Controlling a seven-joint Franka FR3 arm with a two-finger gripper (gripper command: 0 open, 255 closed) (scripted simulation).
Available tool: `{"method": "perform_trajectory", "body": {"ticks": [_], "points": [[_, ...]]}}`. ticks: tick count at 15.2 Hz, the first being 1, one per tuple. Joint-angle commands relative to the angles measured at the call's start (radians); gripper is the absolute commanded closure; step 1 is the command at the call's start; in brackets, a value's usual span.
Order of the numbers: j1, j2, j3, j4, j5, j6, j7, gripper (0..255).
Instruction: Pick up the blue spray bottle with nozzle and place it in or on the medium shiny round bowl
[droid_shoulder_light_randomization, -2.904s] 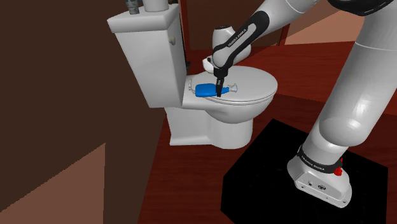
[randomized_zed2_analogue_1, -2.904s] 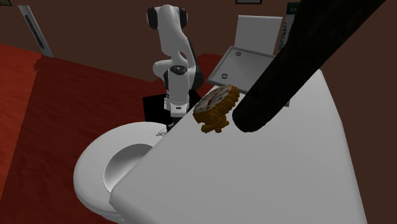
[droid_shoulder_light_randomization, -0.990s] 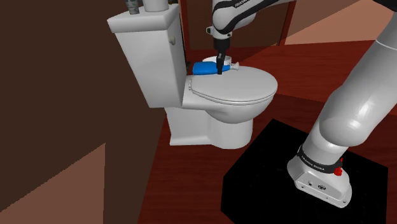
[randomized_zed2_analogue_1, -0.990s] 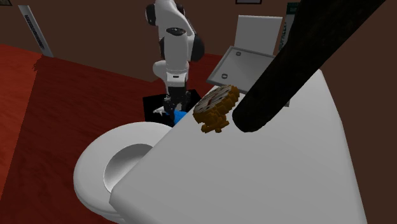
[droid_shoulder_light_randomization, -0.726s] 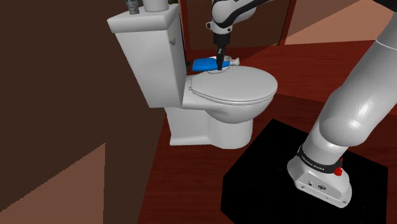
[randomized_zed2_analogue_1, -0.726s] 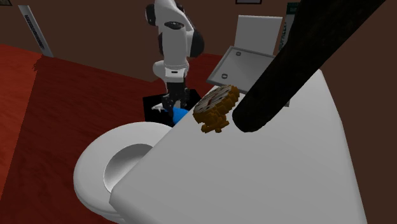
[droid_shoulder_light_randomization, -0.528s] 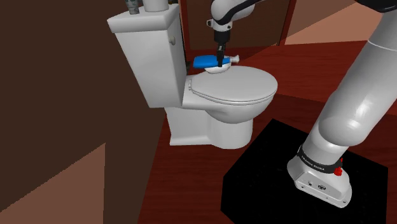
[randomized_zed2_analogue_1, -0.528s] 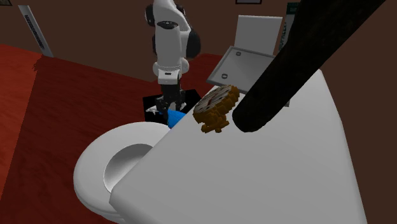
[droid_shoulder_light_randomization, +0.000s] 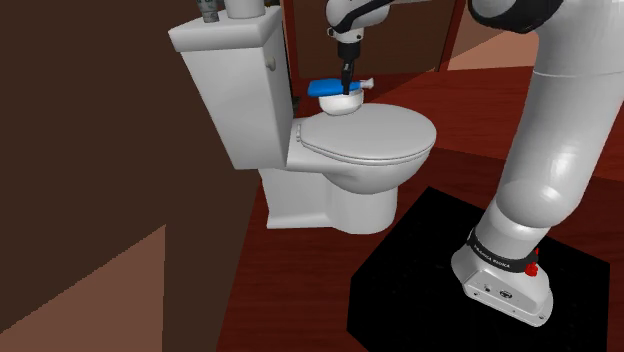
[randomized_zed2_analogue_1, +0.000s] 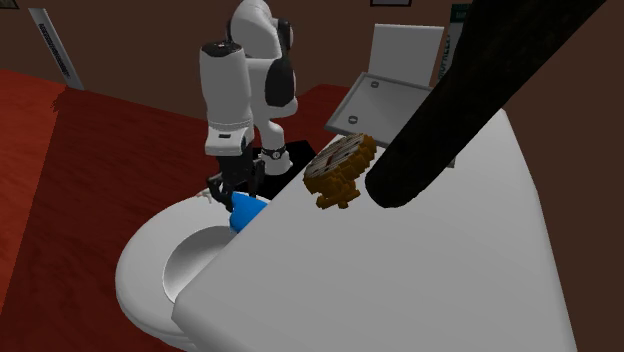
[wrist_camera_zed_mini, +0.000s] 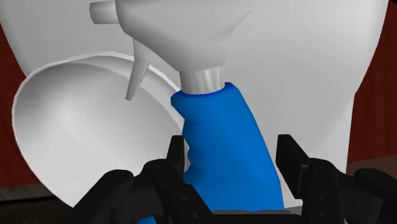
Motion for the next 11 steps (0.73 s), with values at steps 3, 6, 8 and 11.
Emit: {"method": "perform_trajectory", "body": {"ticks": [3, 6, 8, 11], "points": [[-0.057, 0.15, -0.016, 0.215, 0.046, -0.066, -0.076, 255], [-0.108, 0.279, -0.019, 0.407, 0.08, -0.131, -0.121, 255], [-0.131, 0.333, -0.018, 0.491, 0.093, -0.162, -0.135, 255], [-0.128, 0.331, -0.017, 0.447, 0.092, -0.12, -0.135, 255]]}}
